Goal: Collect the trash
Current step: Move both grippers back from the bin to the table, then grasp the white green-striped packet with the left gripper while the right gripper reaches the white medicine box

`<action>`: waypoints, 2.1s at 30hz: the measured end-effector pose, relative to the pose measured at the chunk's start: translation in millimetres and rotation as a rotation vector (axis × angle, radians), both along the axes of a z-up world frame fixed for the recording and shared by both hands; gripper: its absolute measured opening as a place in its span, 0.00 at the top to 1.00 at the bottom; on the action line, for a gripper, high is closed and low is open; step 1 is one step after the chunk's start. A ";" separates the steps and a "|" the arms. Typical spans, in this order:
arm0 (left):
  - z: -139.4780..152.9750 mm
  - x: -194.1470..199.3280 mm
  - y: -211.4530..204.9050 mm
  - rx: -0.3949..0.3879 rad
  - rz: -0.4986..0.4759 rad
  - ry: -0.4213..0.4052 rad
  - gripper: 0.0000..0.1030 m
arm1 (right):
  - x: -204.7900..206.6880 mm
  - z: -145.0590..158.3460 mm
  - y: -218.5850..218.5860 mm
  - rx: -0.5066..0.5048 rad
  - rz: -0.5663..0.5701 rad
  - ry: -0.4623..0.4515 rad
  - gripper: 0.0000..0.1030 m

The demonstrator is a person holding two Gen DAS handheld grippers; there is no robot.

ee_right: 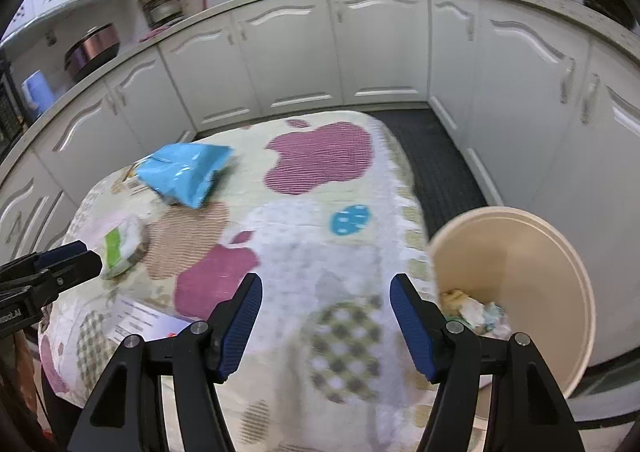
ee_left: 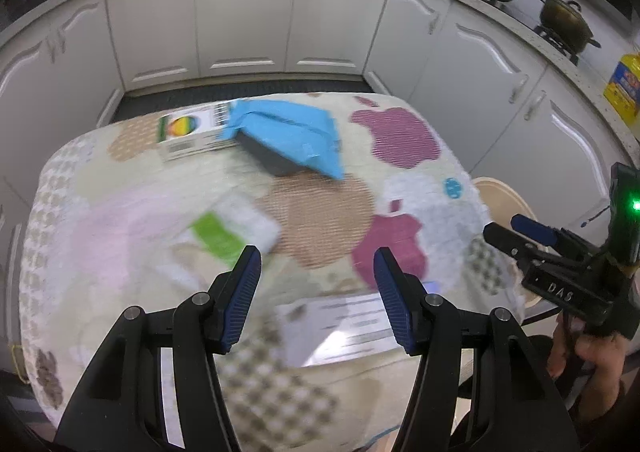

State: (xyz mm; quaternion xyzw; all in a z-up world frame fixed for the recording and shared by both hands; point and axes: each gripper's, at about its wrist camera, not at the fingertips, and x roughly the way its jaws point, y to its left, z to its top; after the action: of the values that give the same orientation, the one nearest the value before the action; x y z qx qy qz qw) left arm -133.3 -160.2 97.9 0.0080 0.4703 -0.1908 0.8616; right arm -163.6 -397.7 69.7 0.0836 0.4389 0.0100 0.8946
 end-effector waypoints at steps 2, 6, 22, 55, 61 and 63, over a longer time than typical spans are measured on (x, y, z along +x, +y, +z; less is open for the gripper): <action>-3.3 2.2 13.0 -0.009 0.011 0.016 0.44 | 5.0 -1.6 8.8 0.002 0.021 0.005 0.38; -8.6 6.4 30.0 -0.005 0.019 0.029 0.43 | 15.8 -5.1 25.4 0.012 0.065 0.015 0.38; -35.5 41.9 38.3 0.023 -0.082 0.082 0.41 | 25.6 -17.6 55.6 0.050 0.211 0.055 0.37; -44.8 50.2 22.6 0.238 -0.035 0.013 0.87 | -1.5 -34.7 82.4 -0.120 0.469 0.103 0.28; -43.0 43.4 24.0 0.237 -0.045 0.016 0.87 | 40.0 -34.6 74.2 -0.150 0.309 0.044 0.28; -43.4 41.5 26.7 0.235 -0.043 0.021 0.87 | 57.9 -40.6 74.1 -0.114 0.275 0.054 0.28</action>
State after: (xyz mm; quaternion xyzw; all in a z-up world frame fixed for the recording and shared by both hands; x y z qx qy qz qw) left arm -91.8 -133.6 54.5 0.1170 0.4980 -0.1531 0.8455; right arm -105.7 -323.6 29.1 -0.0281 0.4701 0.1053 0.8758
